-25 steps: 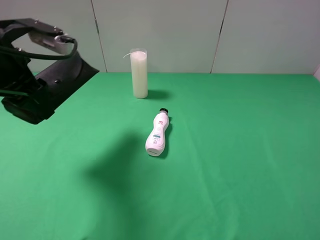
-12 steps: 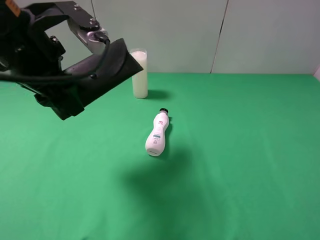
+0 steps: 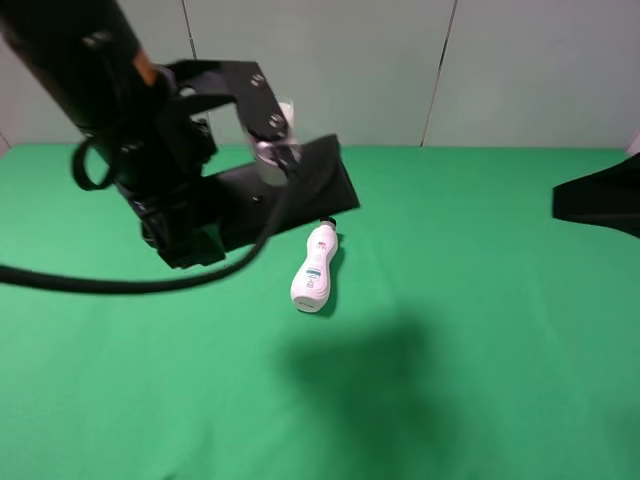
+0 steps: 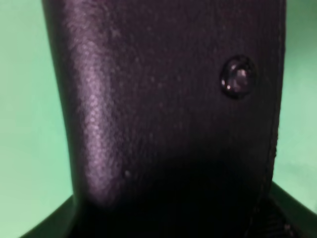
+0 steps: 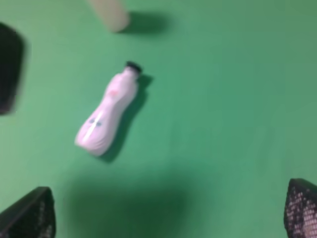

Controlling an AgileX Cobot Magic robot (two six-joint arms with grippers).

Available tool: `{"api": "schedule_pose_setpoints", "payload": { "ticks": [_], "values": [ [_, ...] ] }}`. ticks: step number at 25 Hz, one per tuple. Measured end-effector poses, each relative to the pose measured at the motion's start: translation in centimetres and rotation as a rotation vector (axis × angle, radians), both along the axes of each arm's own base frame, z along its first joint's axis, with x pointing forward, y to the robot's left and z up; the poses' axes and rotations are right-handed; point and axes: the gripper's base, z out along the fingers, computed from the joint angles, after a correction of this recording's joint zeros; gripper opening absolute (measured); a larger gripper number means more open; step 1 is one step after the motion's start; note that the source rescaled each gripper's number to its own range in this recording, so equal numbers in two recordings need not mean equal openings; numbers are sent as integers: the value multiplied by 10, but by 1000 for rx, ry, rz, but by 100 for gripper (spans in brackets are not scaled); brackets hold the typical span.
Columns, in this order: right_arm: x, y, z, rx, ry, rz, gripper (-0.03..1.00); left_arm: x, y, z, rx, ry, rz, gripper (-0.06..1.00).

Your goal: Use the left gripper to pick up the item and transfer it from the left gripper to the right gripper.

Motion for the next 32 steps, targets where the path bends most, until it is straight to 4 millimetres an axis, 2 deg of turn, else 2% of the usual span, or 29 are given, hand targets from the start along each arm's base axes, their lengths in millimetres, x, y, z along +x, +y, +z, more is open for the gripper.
{"api": "schedule_pose_setpoints", "payload": {
  "ticks": [8,22,32],
  "values": [
    [24,14,-10,35,32,106,100,3,-31,-7,-21,-44,-137,4],
    [65,33,-33,135,72,246,100,-1,-42,-5,-119,-38,-265,3],
    [71,45,-38,219,74,397,100,-3,-47,-4,-168,-29,-308,3]
  ]
}}
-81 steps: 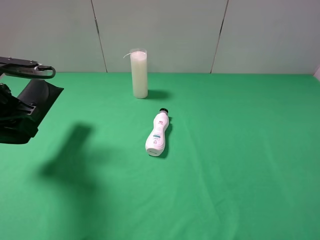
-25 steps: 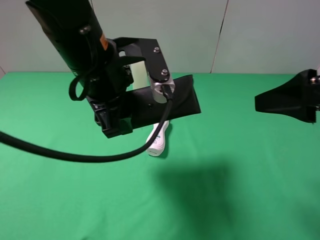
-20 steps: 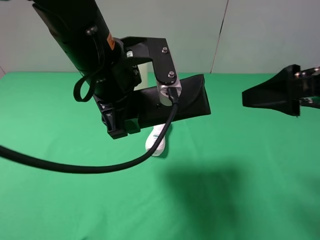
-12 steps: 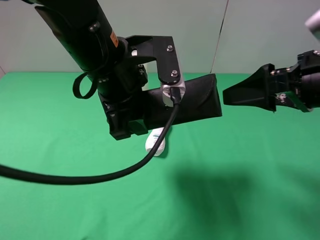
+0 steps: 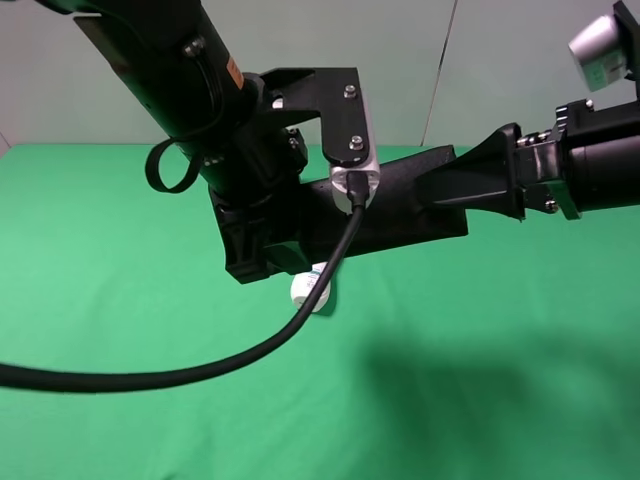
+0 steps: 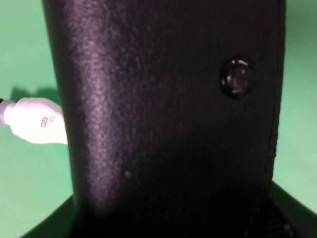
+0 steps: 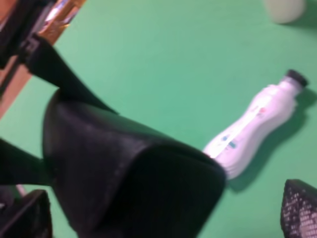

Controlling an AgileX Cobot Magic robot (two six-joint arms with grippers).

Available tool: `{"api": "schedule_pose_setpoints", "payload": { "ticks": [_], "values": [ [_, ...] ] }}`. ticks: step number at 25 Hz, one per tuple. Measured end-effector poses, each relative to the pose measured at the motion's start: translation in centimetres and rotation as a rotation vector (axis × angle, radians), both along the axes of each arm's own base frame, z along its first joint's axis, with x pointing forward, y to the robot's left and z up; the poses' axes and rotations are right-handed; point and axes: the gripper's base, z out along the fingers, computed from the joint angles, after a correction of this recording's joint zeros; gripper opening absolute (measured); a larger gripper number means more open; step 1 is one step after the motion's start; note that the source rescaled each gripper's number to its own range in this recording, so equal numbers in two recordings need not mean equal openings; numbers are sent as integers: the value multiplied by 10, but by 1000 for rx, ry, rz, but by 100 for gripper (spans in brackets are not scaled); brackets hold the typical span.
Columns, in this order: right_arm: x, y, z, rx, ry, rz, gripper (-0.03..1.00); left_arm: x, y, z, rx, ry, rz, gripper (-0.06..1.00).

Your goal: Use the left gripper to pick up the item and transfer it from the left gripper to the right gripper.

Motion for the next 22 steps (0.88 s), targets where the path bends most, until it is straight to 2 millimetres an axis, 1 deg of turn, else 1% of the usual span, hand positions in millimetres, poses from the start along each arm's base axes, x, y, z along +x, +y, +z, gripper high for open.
{"api": "schedule_pose_setpoints", "payload": {
  "ticks": [7,14,19,20,22],
  "values": [
    [2,4,-3,36,8,56,100,-1,-2,1,-19,2,-12,3],
    [-2,7,0,66,9,102,100,-4,-8,3,-89,20,-59,3],
    [-4,8,0,76,18,124,100,-4,-9,4,-104,18,-69,3],
    [-4,8,0,76,18,125,98,-4,-9,4,-104,18,-69,3],
    [-4,8,0,76,18,125,84,-4,-9,4,-105,17,-71,3]
  ]
}}
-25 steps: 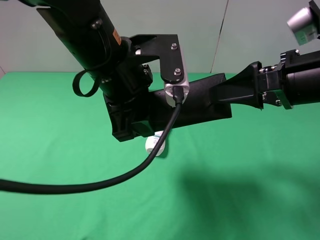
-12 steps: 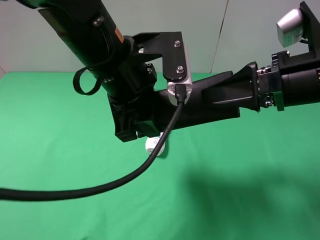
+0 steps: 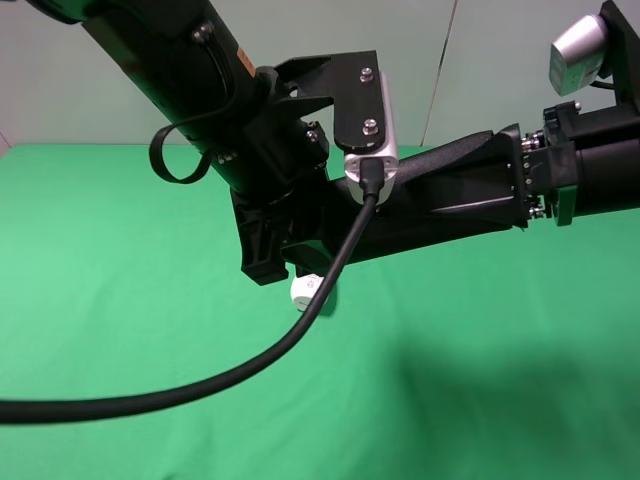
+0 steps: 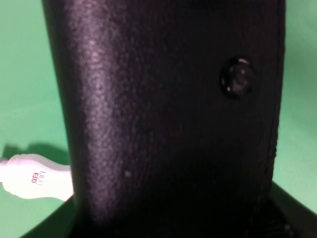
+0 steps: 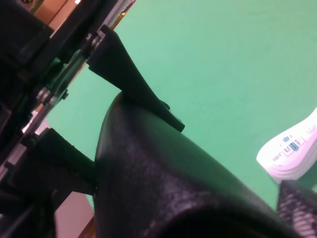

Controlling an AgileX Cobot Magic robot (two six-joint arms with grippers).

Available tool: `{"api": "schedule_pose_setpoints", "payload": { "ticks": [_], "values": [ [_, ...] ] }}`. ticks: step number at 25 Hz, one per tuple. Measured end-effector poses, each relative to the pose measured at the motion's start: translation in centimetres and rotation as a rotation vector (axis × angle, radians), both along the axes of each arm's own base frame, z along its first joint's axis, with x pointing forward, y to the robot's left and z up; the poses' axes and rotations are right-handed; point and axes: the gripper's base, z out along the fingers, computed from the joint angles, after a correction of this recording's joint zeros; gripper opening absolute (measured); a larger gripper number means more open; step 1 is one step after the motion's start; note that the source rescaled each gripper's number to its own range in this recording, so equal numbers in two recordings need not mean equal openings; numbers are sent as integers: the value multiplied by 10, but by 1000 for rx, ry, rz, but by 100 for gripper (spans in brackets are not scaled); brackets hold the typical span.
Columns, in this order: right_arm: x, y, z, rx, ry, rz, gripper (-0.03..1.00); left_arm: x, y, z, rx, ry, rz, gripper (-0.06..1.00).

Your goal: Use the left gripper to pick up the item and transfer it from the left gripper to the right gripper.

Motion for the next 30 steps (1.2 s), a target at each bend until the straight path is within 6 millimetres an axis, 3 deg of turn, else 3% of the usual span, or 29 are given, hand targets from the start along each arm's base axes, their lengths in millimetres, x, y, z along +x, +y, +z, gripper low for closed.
{"api": "schedule_pose_setpoints", "payload": {
  "ticks": [3,5,20,21,22,24,25,27,30],
  "values": [
    [0,0,0,1,0,-1,43,0,0,0,0,-1,0,3],
    [-1,1,2,26,9,11,24,1,0,0,6,-11,-11,1],
    [-2,2,3,32,10,16,22,1,0,-1,8,-12,-13,1],
    [-2,2,3,26,6,19,18,1,0,-1,6,-9,-8,9],
    [-2,1,2,15,2,21,4,1,0,0,-2,-7,0,27],
    [-1,0,1,1,-3,15,3,1,-1,0,-7,-1,6,65],
    [-1,0,1,1,-4,14,3,1,-1,0,-8,0,7,79],
    [-1,0,1,0,-4,14,3,1,-1,0,-9,2,9,91],
    [-1,0,1,-1,-4,14,3,0,-1,0,-9,3,10,98]
  ]
}}
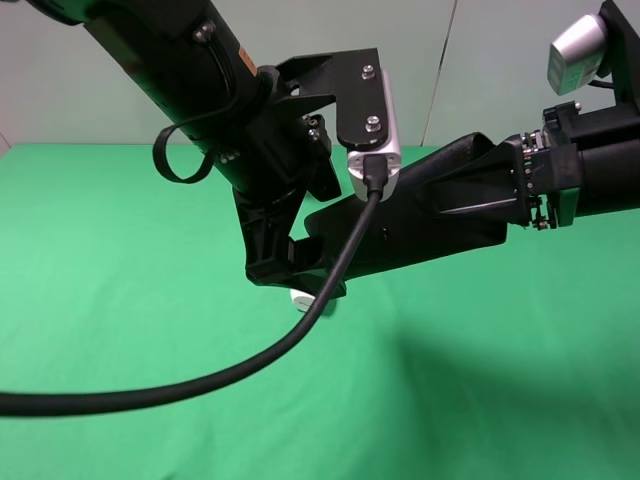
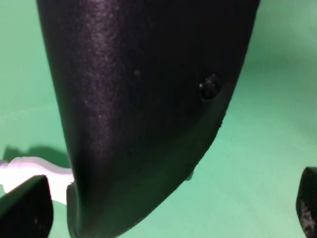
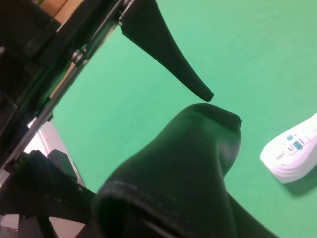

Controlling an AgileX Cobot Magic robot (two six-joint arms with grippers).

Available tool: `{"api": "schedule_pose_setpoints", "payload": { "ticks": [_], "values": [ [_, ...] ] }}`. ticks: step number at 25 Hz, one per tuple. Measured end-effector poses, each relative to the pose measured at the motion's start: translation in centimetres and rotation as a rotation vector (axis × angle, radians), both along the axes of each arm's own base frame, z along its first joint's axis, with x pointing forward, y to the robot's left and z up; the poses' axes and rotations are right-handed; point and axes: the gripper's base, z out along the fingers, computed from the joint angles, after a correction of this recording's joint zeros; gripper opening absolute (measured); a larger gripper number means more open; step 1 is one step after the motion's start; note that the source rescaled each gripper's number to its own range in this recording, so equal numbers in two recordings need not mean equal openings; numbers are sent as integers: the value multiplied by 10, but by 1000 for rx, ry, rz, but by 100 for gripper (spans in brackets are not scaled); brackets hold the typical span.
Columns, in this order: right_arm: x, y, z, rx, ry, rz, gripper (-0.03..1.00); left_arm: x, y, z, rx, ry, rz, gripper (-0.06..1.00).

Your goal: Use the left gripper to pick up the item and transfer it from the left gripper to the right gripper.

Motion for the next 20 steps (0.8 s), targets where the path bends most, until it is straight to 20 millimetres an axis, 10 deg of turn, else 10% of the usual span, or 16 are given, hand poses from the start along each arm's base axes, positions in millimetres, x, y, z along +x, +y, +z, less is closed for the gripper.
{"api": "schedule_pose_setpoints", "payload": {
  "ticks": [20],
  "values": [
    [3,-3,-4,-52,-4,-33,2,-7,11,13,32,-4,24,100]
  ]
}}
